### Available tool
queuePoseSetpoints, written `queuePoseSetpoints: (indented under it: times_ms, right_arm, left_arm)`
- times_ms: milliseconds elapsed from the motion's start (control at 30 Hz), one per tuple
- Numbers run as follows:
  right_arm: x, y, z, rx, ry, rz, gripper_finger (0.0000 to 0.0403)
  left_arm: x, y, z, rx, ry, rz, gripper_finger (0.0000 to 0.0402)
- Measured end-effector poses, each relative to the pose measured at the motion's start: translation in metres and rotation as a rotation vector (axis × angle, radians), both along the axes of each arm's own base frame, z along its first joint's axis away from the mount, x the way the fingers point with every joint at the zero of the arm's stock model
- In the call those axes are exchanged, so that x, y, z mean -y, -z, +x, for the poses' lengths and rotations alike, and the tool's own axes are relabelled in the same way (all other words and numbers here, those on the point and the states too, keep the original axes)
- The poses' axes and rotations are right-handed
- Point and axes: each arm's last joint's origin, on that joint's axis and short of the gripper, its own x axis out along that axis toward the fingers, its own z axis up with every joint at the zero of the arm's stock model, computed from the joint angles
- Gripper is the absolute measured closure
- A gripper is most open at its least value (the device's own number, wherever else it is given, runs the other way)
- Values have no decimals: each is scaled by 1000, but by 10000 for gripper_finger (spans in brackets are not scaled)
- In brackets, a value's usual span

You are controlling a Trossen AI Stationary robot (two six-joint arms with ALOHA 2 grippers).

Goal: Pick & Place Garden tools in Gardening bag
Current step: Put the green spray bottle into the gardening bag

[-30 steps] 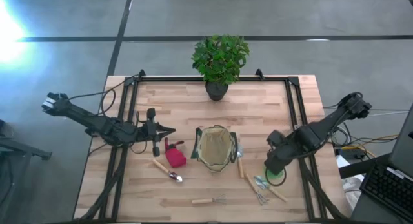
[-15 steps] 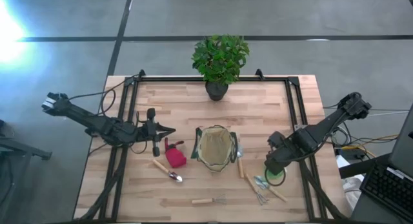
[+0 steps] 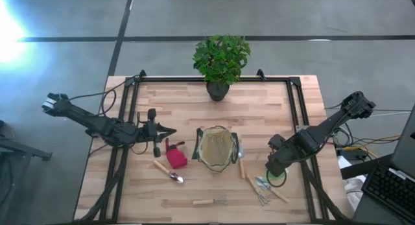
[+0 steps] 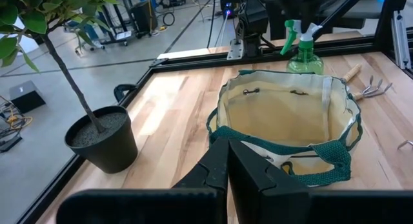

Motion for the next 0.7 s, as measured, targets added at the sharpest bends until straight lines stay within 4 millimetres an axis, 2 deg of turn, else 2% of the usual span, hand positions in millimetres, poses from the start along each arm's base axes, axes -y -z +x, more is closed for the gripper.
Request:
queuePoseSetpoints:
  times_ms: [467, 700]
  right_arm:
    - [1, 0, -2, -5, -26, 23, 351]
    - [1, -1, -2, -1, -31, 25, 349]
  left_arm:
    - [0, 0, 0, 0, 0, 0, 388]
    - [0, 0, 0, 0, 0, 0, 388]
